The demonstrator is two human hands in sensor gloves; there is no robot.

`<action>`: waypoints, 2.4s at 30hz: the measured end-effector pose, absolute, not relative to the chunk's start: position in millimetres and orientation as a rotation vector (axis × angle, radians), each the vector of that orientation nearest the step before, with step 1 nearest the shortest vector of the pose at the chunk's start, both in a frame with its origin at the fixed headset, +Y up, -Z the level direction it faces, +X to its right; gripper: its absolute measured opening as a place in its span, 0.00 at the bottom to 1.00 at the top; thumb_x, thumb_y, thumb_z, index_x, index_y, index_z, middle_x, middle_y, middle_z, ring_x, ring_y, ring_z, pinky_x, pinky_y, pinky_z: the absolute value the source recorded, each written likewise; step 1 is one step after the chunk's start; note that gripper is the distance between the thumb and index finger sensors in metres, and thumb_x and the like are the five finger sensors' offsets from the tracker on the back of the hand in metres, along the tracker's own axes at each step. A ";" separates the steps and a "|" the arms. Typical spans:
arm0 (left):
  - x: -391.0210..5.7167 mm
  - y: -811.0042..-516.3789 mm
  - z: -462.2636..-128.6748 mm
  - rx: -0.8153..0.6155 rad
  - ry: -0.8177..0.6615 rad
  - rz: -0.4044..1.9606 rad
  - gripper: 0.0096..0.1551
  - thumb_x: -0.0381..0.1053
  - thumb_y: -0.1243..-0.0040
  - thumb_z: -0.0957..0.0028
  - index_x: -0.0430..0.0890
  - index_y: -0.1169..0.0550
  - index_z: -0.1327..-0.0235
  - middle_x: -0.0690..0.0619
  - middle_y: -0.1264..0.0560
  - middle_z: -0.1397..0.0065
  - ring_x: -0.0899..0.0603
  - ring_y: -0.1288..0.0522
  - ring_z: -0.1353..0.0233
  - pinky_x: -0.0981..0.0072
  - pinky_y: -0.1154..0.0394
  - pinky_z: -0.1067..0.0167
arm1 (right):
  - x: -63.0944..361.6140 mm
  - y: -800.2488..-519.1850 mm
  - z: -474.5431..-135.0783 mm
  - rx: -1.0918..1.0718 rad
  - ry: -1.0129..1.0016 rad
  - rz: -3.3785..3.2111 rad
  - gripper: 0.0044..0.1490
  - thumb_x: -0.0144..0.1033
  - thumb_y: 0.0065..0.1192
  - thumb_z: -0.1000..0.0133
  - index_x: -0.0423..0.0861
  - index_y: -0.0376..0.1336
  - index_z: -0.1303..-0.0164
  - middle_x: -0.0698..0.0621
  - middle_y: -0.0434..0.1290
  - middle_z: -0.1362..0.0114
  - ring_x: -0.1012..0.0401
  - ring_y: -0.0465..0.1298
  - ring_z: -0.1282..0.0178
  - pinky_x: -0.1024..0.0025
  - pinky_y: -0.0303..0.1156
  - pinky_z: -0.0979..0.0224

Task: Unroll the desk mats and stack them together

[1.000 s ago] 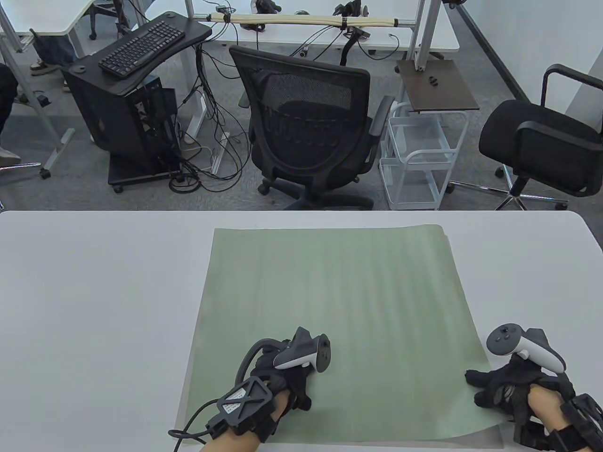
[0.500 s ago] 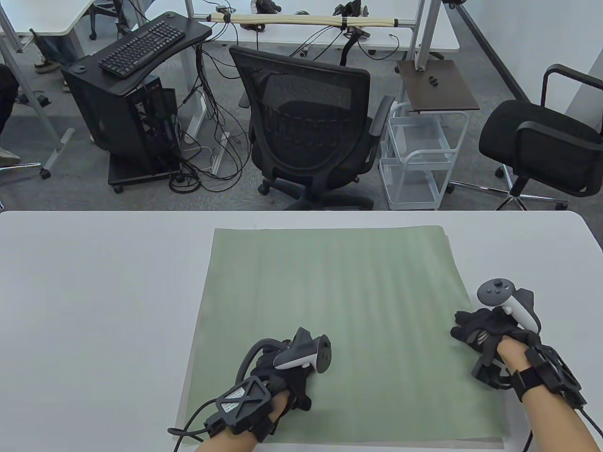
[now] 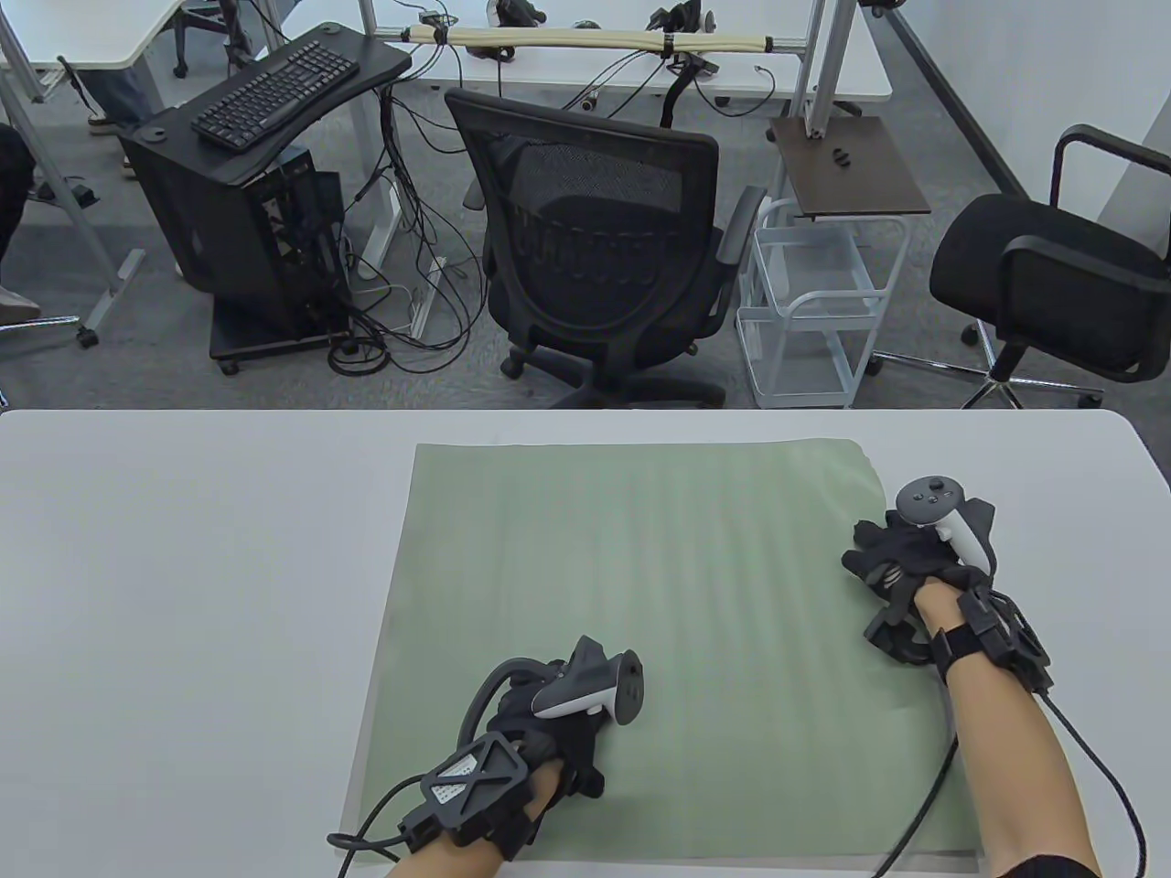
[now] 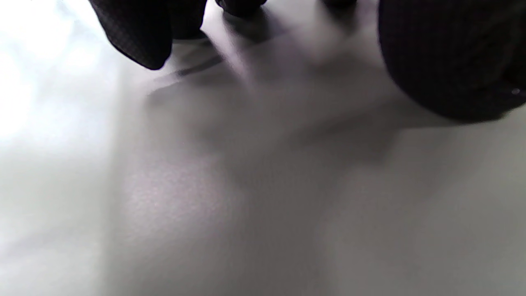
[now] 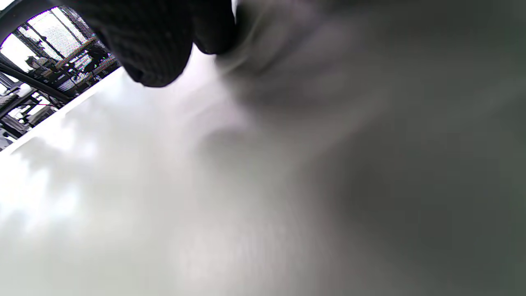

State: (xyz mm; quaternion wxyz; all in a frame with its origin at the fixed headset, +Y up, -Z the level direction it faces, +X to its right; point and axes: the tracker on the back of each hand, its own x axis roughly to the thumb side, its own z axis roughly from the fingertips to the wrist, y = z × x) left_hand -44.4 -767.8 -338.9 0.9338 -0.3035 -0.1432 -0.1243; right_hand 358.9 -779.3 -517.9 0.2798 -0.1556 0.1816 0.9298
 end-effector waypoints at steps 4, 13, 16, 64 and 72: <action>-44.4 -767.8 -338.8 -0.620 -0.292 -0.255 0.54 0.67 0.30 0.73 0.63 0.44 0.33 0.37 0.47 0.22 0.22 0.38 0.26 0.37 0.30 0.35 | 356.9 -777.8 -535.6 -0.420 0.471 2.500 0.41 0.43 0.67 0.47 0.50 0.53 0.24 0.58 0.36 0.15 0.46 0.36 0.16 0.43 0.39 0.19; -44.3 -767.8 -338.8 -0.621 -0.290 -0.256 0.54 0.66 0.30 0.73 0.62 0.44 0.34 0.38 0.47 0.22 0.22 0.38 0.26 0.38 0.30 0.35 | 349.6 -784.4 -571.6 -0.470 0.478 2.626 0.42 0.42 0.67 0.46 0.56 0.50 0.24 0.67 0.35 0.16 0.52 0.35 0.15 0.44 0.36 0.18; -44.1 -767.7 -338.8 -0.622 -0.289 -0.257 0.54 0.66 0.30 0.73 0.62 0.44 0.34 0.37 0.47 0.22 0.22 0.38 0.26 0.38 0.30 0.35 | 351.8 -786.6 -576.2 -0.543 0.500 2.612 0.42 0.45 0.63 0.46 0.59 0.47 0.24 0.62 0.35 0.15 0.49 0.34 0.16 0.44 0.36 0.18; -98.0 -737.2 -339.2 -0.402 -0.156 -0.026 0.49 0.66 0.38 0.62 0.61 0.47 0.30 0.37 0.51 0.20 0.22 0.42 0.24 0.35 0.34 0.33 | 352.9 -766.0 -251.5 -0.109 0.953 3.133 0.51 0.51 0.57 0.51 0.42 0.44 0.24 0.38 0.45 0.17 0.38 0.52 0.18 0.40 0.57 0.23; -151.9 -728.7 -333.1 -0.259 -0.111 0.312 0.51 0.66 0.39 0.61 0.58 0.50 0.28 0.39 0.55 0.18 0.24 0.46 0.21 0.28 0.44 0.31 | 355.6 -721.7 -292.5 -0.200 0.619 2.724 0.50 0.56 0.55 0.50 0.47 0.46 0.21 0.39 0.41 0.15 0.36 0.45 0.17 0.37 0.49 0.22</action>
